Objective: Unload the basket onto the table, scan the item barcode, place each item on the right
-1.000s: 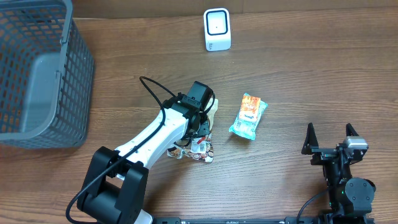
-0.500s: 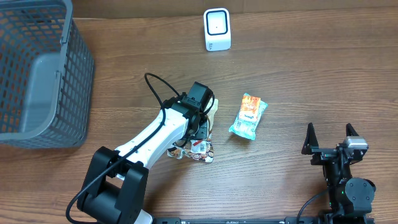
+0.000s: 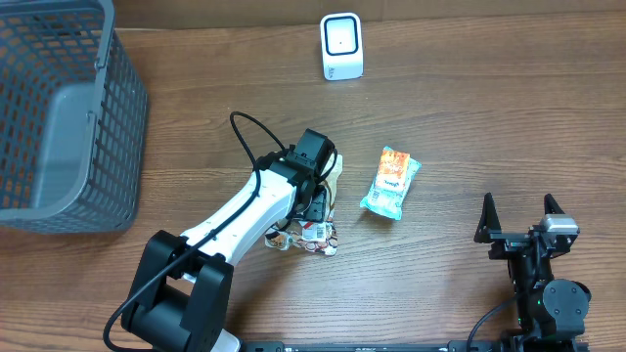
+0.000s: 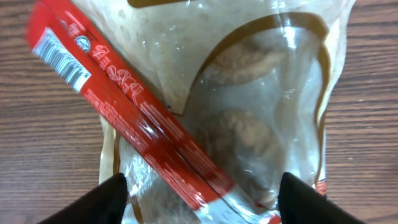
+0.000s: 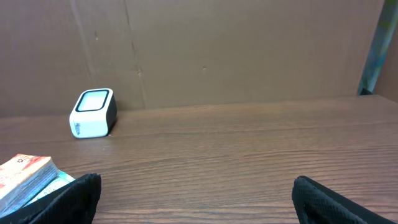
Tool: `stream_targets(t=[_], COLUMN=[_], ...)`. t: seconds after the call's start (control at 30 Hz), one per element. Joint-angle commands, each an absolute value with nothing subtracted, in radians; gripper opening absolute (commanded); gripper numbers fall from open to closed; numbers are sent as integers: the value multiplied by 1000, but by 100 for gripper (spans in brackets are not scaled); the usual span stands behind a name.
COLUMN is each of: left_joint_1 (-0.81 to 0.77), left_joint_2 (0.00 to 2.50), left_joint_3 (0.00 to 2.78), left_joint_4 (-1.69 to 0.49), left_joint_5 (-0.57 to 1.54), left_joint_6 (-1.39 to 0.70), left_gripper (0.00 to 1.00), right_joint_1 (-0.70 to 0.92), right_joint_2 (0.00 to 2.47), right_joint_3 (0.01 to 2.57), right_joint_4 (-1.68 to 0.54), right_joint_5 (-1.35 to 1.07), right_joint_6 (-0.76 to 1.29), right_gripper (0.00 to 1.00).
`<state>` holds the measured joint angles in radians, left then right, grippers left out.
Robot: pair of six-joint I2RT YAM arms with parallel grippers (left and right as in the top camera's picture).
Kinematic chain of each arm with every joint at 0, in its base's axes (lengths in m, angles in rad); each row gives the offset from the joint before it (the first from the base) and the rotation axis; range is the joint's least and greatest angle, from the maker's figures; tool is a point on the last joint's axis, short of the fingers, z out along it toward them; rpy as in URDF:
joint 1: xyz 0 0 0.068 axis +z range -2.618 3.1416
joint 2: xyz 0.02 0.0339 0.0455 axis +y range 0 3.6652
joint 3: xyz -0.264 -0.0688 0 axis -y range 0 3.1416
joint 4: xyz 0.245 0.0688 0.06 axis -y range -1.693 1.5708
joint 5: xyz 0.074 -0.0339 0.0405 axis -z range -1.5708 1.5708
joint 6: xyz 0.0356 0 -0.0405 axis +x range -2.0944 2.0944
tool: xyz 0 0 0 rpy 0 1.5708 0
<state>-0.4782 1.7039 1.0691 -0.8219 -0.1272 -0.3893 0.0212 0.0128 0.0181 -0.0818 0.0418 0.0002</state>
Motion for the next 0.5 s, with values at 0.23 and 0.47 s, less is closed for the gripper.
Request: stream_targets(t=[0.23,0.47], left_joint_1=[-484,-492], left_joint_2=[1700,1708], left_joint_3=[1213,1213], left_joint_4=[-823,-772], left_joint_5=[61,123], left_joint_6=[-378,-413], left_gripper=[100,12], right_joint_1=[17,17], right_joint_2=[3,3], right_joint_3=[8,8], right_joint_4=[-78,-78], right_joint_5=[50,50], right_joint_6=[4,4], right_gripper=[100,100])
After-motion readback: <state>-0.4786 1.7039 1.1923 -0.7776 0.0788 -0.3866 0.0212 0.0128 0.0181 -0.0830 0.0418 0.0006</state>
